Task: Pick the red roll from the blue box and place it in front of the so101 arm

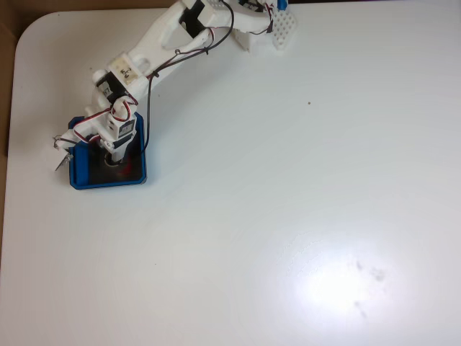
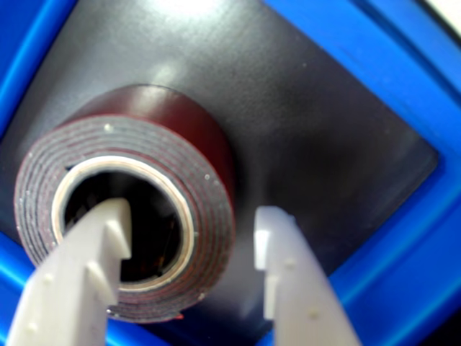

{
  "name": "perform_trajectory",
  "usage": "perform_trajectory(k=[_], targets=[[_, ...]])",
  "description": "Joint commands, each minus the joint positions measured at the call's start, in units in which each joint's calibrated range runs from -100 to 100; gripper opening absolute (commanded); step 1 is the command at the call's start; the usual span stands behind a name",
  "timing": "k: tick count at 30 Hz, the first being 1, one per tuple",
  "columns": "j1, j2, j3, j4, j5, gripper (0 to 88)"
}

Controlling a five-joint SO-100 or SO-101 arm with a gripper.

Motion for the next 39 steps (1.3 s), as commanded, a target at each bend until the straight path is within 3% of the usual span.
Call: perform_trajectory(k=[1, 21, 30, 39], targets=[[0.5, -0.7, -3.9, 0.4, 0.3, 16.0], [0.3, 2.0, -3.9, 0.4, 0.4, 15.7], [0.3, 1.8, -3.9, 0.4, 0.4, 1.8], [0.1, 1.1, -3.8, 0.4, -0.1, 0.5]])
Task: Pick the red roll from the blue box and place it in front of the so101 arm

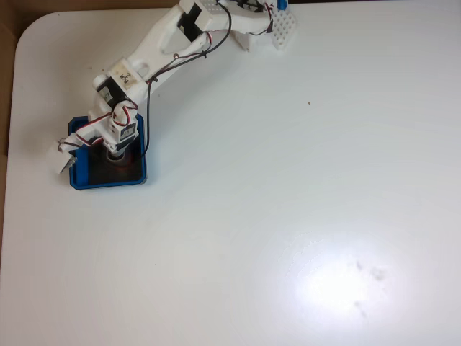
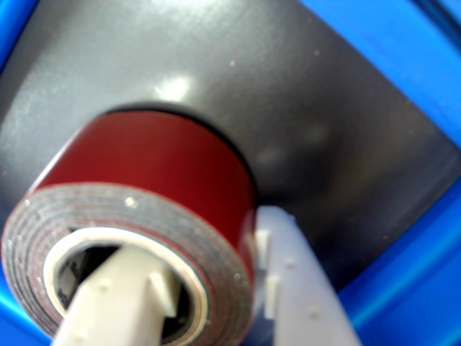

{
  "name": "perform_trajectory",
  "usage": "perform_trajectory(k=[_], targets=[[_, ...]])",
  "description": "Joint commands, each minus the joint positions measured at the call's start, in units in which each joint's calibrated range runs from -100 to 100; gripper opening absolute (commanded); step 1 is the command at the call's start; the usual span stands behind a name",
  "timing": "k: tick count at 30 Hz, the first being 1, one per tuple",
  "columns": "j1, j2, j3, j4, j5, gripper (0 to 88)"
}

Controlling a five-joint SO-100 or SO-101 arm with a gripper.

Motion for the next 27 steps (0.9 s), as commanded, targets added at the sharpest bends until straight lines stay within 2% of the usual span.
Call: perform_trajectory(k=[1, 27], targets=[[0.1, -2.4, -3.5, 0.4, -0.1, 0.5], [0.2, -23.5, 0.0, 0.5, -0.3, 0.5]])
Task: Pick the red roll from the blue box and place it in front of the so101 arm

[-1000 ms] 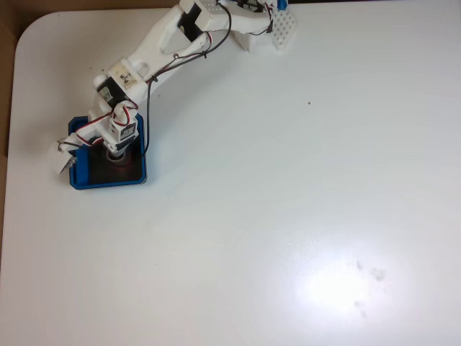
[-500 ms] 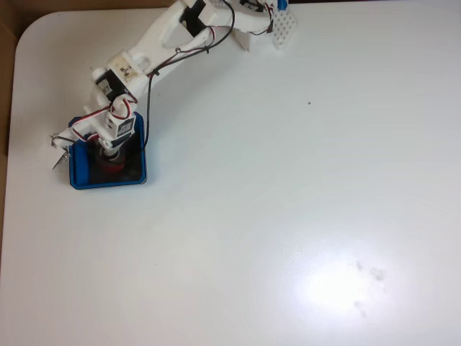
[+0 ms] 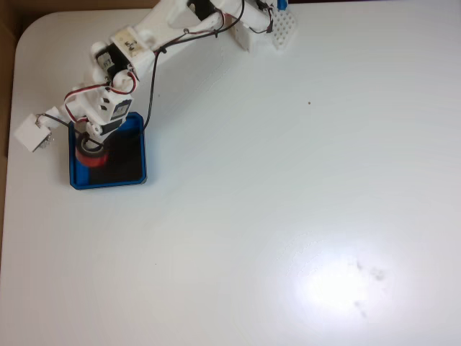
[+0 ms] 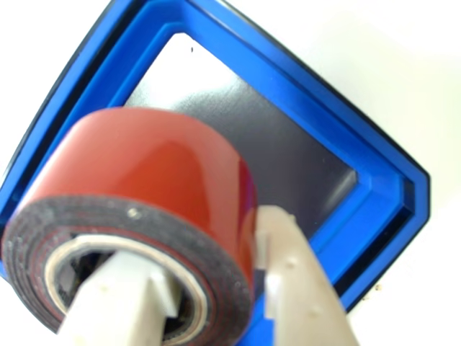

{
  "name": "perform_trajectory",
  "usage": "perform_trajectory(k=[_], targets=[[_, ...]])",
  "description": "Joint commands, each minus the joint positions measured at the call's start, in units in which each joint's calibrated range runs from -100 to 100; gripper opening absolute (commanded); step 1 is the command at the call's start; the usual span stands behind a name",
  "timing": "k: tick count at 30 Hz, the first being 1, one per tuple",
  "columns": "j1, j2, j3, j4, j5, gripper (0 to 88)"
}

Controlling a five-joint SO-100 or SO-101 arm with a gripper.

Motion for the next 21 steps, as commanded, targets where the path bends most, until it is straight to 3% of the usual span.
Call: perform_trajectory(k=[1, 11, 21], targets=[[0.0, -8.2, 0.5, 0.3, -0.2, 0.5], [-5.2, -24.8, 16.1, 0.2, 0.2, 0.5], [-20.0, -44.5, 36.4, 0.1, -0.1, 0.5]])
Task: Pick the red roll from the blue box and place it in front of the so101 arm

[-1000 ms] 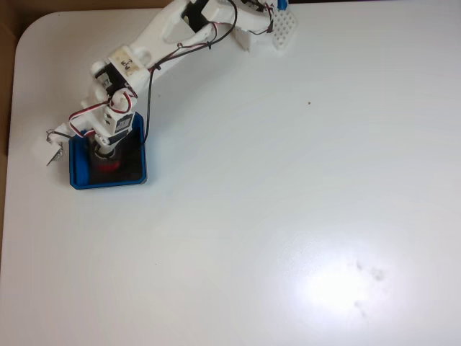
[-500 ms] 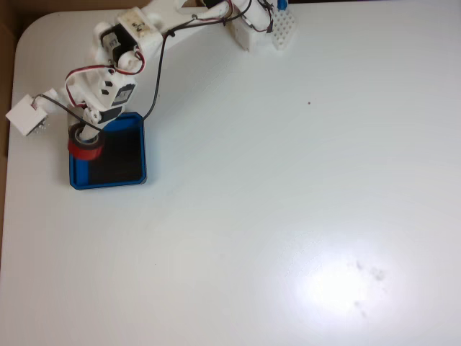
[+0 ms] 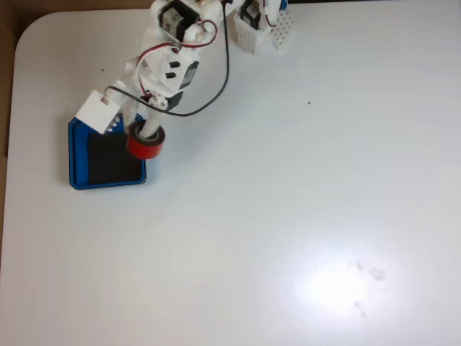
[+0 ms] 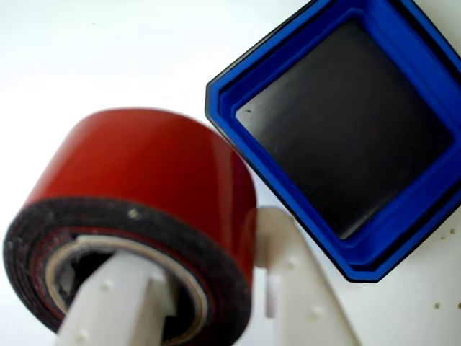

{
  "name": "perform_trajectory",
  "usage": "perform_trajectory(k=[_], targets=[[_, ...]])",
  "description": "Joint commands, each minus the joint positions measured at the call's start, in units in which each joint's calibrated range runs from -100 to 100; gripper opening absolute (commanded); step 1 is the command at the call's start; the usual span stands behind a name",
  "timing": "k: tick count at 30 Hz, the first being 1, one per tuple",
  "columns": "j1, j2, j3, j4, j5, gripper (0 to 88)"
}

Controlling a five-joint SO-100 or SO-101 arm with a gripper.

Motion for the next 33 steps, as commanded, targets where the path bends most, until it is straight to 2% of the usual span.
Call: perform_trajectory(k=[1, 17, 27, 33], targets=[[-5.6, -8.8, 5.9, -0.2, -0.1, 0.5], [-30.3, -31.7, 35.5, -0.4, -0.2, 0.5], [-36.5, -38.5, 56.0, -13.9, 0.3, 0.5], [-44.8, -39.6, 62.6, -15.0, -0.1, 0.5]])
